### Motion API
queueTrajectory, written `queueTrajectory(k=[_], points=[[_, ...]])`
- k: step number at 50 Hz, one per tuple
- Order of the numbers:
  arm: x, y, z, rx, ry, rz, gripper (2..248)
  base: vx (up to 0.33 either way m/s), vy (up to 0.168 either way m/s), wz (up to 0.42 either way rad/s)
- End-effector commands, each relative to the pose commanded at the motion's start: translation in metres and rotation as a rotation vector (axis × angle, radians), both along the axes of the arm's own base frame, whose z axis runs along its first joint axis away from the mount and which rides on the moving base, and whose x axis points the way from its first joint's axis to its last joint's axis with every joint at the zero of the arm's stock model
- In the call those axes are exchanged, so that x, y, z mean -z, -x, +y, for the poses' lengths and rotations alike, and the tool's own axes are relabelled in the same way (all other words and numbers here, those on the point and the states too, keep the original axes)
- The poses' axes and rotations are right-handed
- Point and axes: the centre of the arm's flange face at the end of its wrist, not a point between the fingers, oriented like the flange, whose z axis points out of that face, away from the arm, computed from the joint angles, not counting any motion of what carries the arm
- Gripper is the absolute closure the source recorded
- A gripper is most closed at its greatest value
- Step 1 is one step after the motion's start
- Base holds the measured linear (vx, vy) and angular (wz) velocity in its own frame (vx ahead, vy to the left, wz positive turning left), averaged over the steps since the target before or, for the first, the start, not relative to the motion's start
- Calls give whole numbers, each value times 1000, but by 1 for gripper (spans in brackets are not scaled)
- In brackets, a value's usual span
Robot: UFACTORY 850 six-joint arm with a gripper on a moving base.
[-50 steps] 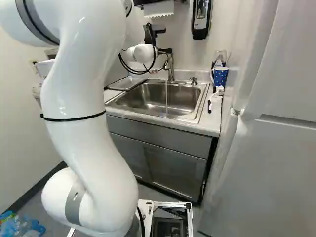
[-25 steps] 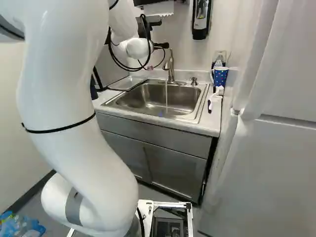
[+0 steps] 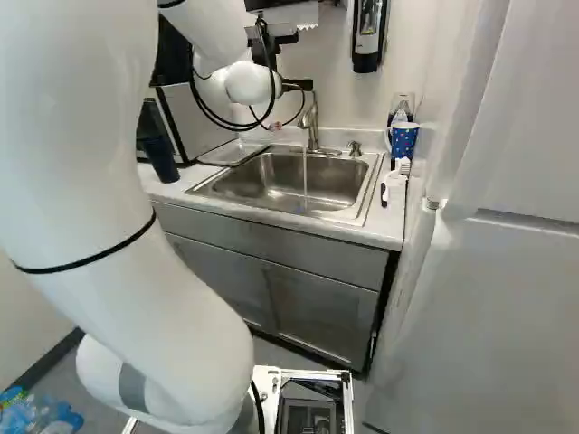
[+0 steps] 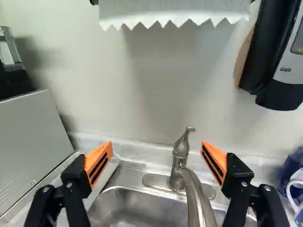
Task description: Rinse the cup and place it in the tray
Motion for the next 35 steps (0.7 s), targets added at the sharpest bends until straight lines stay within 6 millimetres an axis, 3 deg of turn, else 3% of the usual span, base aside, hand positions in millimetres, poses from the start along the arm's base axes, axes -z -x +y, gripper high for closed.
queueTrajectory(k=[35], points=[[22,68,-24,63,-34,245,3,0,0,0]])
